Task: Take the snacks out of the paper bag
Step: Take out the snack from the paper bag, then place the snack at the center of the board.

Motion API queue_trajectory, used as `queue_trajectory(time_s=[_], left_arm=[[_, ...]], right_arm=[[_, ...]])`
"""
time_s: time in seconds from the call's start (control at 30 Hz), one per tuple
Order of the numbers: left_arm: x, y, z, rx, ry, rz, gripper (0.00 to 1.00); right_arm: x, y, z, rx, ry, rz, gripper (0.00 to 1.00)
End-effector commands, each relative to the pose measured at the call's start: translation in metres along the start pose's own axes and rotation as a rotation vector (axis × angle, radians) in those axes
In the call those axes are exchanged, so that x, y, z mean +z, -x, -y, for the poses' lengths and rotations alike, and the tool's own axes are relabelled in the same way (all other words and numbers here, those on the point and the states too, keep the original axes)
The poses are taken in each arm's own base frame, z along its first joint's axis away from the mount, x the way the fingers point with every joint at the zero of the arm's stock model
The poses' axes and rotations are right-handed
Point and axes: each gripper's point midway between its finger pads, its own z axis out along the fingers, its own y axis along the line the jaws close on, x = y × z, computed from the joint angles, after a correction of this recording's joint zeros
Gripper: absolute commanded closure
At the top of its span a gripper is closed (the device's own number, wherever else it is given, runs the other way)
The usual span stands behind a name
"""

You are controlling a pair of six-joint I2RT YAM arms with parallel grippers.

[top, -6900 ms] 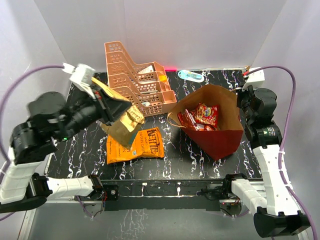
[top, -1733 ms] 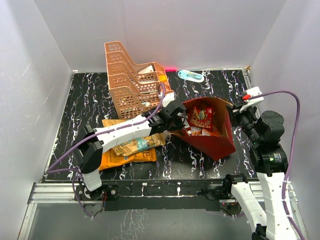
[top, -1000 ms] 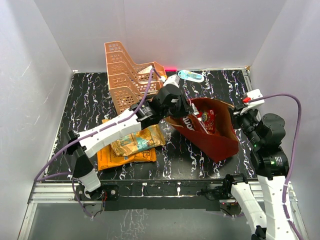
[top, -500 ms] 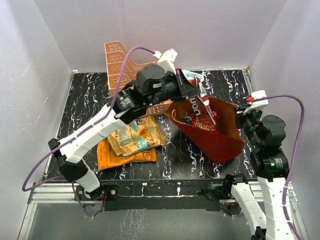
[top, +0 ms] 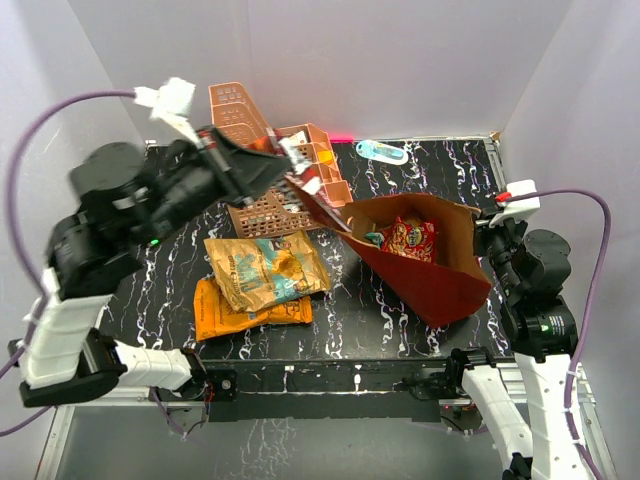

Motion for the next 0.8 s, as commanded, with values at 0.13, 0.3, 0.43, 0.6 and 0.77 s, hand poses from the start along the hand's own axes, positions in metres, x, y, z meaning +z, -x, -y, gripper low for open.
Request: queue_trajectory(time_s=[0.13, 0.3, 0.43, 0.6, 0.77], left_arm=[[-0.048, -0.017, -0.077, 0.075, 0.351, -0.066, 1.0], [-0.032, -0.07, -0.114, 0.128, 0.489, -0.259, 1.0], [-0.009, -0.105, -0.124, 0.17, 0.482, -0.381, 1.0], [0.017, -0.135, -0.154, 0.089, 0.43, -0.508, 1.0], [0.023, -0.151, -0.206, -0.112, 0.394, -0.606, 1.0]], right_arm=[[-0.003, 0.027, 0.006, 0.017, -0.029, 0.113, 0.92], [-0.004, 0.028, 0.004, 0.017, -0.021, 0.119, 0.92], [-0.006, 0.029, 0.004, 0.016, -0.017, 0.123, 0.92], [-0.009, 0.031, 0.005, 0.009, -0.021, 0.129, 0.92], [-0.011, 0.032, 0.008, -0.006, -0.035, 0.126, 0.92]])
